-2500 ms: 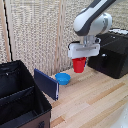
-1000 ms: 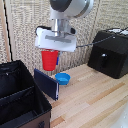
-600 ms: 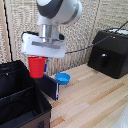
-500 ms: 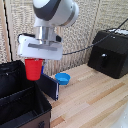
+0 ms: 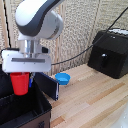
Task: Please find the red cup among the items before you. Carefully move your gripper towards it and gently hold it. Locate the front section of the organizer in front of you. Transfer the red cup above the front section and let go, placing it within that section.
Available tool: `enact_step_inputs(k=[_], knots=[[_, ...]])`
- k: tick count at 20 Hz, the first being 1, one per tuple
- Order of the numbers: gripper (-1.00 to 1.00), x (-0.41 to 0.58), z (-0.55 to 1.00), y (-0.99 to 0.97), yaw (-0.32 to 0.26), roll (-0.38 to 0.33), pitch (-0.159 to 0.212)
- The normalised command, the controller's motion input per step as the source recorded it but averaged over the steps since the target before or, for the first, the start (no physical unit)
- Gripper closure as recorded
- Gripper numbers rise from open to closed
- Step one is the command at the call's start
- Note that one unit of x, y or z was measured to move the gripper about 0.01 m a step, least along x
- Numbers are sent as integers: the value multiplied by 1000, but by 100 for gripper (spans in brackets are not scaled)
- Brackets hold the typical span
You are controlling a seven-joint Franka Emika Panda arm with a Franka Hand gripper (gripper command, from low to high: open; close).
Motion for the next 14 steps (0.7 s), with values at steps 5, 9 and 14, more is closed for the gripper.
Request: enact_step_inputs(k=[5,9,14], knots=[[-100,26,-196,391,7,-190,-64],[-100,161,-57,61,1,-25,-3],[-100,213,451,-361,73,-91,-94]])
